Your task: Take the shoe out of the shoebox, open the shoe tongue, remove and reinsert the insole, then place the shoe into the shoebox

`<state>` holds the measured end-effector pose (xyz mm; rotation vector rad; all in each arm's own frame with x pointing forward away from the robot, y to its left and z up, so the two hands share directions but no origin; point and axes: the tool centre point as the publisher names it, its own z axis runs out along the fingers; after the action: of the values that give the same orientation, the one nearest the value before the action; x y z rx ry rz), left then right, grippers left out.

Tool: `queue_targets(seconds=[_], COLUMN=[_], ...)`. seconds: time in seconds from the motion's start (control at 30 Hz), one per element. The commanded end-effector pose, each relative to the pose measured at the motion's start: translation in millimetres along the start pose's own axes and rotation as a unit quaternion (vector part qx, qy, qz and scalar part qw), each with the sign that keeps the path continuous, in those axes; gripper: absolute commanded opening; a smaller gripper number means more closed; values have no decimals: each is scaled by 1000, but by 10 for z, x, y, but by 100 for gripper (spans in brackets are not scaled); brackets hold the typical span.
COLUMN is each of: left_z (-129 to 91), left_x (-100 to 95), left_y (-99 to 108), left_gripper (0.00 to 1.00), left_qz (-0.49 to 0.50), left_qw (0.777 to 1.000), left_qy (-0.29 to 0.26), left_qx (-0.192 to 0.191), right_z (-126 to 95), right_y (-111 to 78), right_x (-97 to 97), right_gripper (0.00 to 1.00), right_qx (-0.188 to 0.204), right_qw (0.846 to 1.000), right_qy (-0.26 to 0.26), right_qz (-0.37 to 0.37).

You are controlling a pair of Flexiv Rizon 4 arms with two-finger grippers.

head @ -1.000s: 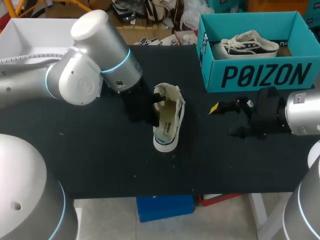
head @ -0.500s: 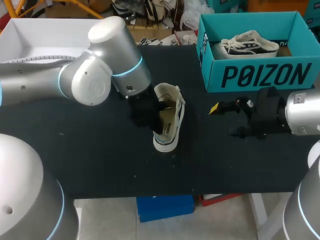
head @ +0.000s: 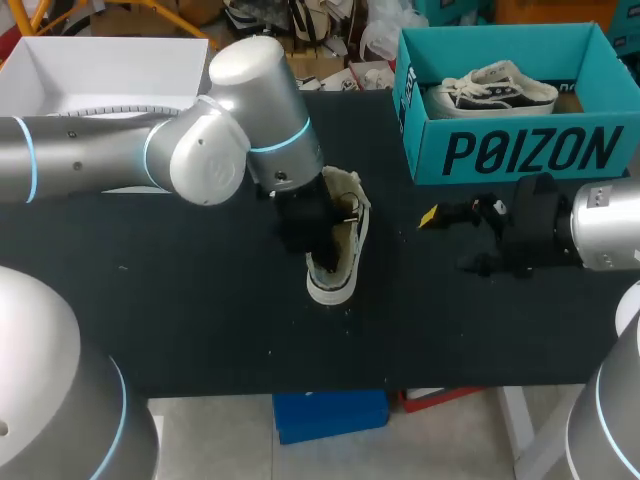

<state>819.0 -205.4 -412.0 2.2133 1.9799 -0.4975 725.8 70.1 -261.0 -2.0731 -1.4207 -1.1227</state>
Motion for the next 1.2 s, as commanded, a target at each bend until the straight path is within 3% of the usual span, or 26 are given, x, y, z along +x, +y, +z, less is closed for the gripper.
queue_targets(seconds=[0.03, 0.3, 0.6, 0.73, 0.93, 1.03, 1.2], left_z=[-139, -695, -1162, -1275, -1385, -1396, -1412], left_x=[17, 59, 248, 332, 464, 504, 572], left_y=[-29, -24, 32, 84, 203, 241, 297], left_gripper=[0, 0, 0, 0, 0, 0, 0], left_qz=[-3, -39, -103, -135, -192, -211, -230], left_qw=[1000, 992, 956, 932, 870, 847, 839], left_qy=[-6, -112, -270, -332, -452, -485, -489], left_qx=[-13, -35, -44, -61, -48, -50, -58], right_z=[18, 18, 18, 18, 18, 18, 18], right_y=[-2, -2, -2, -2, -2, -2, -2], right_x=[11, 11, 11, 11, 11, 11, 11], right_gripper=[100, 100, 100, 100, 100, 100, 100], right_qx=[-1, -1, -1, -1, -1, -1, -1], right_qw=[1000, 1000, 1000, 1000, 1000, 1000, 1000], right_qy=[-1, -1, -1, -1, -1, -1, -1], right_qz=[0, 0, 0, 0, 0, 0, 0])
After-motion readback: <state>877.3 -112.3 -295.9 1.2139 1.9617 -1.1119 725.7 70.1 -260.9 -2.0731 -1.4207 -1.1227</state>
